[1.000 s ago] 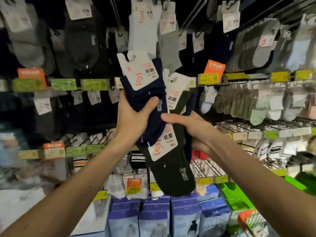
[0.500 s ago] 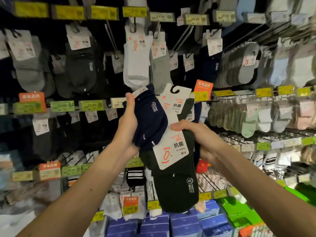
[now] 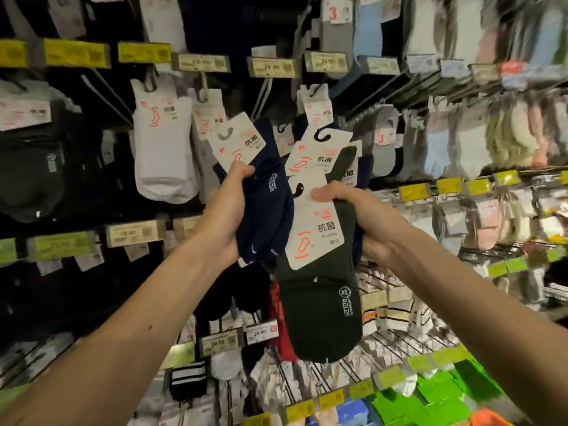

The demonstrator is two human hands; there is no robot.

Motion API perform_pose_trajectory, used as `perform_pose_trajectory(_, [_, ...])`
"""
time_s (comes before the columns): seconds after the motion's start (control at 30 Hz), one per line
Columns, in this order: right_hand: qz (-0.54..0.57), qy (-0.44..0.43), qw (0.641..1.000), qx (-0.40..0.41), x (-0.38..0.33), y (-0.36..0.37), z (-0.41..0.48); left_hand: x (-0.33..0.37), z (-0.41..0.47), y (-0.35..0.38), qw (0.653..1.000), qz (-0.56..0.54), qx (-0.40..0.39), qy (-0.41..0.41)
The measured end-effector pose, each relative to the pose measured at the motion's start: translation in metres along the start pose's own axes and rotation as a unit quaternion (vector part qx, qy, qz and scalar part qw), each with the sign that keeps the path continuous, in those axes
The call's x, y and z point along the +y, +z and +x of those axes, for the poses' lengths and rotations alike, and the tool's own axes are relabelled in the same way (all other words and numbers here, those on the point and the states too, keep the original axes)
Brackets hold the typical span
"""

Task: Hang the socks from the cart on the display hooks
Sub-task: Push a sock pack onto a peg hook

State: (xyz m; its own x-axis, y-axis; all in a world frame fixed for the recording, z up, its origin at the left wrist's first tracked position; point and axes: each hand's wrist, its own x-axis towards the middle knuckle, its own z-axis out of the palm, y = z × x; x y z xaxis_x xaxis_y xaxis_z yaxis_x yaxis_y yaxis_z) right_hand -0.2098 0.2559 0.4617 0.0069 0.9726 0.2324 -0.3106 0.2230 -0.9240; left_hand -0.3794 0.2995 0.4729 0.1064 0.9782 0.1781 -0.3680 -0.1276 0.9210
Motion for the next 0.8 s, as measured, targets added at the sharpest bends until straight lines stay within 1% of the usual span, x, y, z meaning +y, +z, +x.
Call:
perform_pose_trajectory(0.1, [-0.017, -0.029, 0.999, 0.009, -0.017, -0.025, 0.014, -0.008, 0.02, 0.032, 1.0, 0.014, -0.016, -0.001])
perform_pose_trajectory(0.27, [-0.052, -0.039, 0.998, -0.003, -0.04, -0.07, 0.039, -0.024, 0.055, 0.075, 0.999, 0.019, -0.024, 0.022])
perform_pose_trajectory(0.37, [-0.067, -0.053, 0.996, -0.012, -0.05, -0.093, 0.054, -0.031, 0.074, 0.098, 0.999, 0.0, -0.005, 0.036])
perform_pose_trajectory(0.47, [-0.075, -0.073, 0.994, -0.021, -0.057, -0.112, 0.068, -0.035, 0.091, 0.114, 1.0, -0.008, 0.007, 0.011])
perform_pose_trajectory(0.57, [-0.08, -0.079, 0.993, -0.031, -0.061, -0.131, 0.08, -0.037, 0.098, 0.123, 1.0, -0.004, -0.029, -0.003])
perform_pose_trajectory(0.63, [-0.08, -0.082, 0.993, -0.033, -0.063, -0.143, 0.089, -0.034, 0.105, 0.126, 1.0, 0.011, -0.019, 0.014])
perform_pose_trajectory(0.7, [-0.086, -0.083, 0.992, -0.041, -0.062, -0.153, 0.099, -0.029, 0.113, 0.127, 0.998, 0.03, 0.017, 0.055])
perform_pose_trajectory(0.8, [-0.094, -0.081, 0.991, -0.05, -0.06, -0.165, 0.114, -0.027, 0.123, 0.131, 0.994, 0.064, 0.025, 0.088])
